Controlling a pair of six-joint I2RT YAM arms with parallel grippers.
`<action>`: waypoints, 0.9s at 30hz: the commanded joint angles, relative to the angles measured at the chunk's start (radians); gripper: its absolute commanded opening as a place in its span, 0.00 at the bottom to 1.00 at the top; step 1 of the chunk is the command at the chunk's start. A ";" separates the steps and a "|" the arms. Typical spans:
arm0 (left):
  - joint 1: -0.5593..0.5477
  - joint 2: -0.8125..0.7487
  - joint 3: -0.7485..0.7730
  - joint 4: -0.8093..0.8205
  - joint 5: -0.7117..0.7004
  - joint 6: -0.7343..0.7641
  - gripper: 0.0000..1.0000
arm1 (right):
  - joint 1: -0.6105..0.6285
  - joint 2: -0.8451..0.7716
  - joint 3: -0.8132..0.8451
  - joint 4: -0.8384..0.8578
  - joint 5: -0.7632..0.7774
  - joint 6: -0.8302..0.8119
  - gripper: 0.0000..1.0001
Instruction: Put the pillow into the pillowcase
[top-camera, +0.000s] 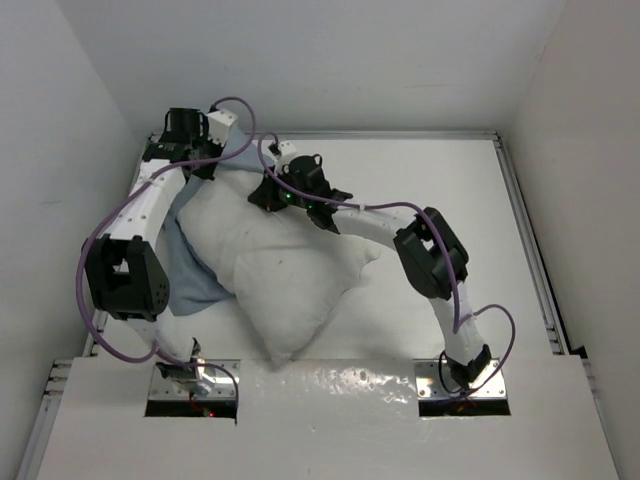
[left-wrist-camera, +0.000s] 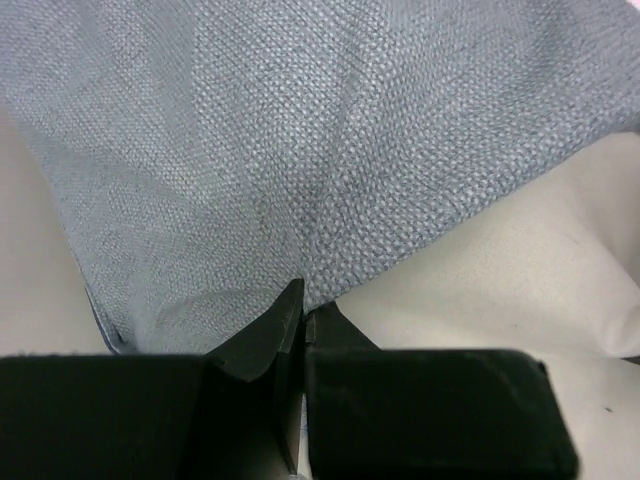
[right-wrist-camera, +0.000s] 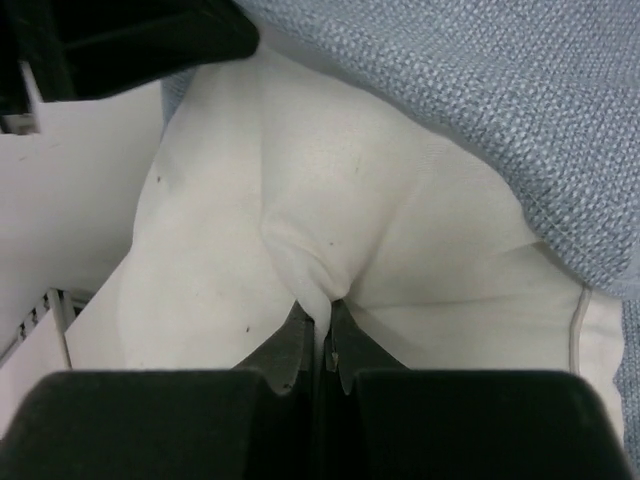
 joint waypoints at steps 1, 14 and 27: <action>0.003 -0.074 0.036 -0.003 0.016 -0.011 0.00 | 0.016 0.037 0.062 -0.043 -0.025 0.024 0.00; -0.240 -0.149 0.157 -0.262 0.485 0.122 0.00 | -0.077 -0.303 -0.157 0.092 1.021 0.379 0.00; -0.245 0.050 0.149 -0.098 0.565 -0.020 0.52 | -0.083 -0.333 -0.306 -0.015 0.609 0.107 0.19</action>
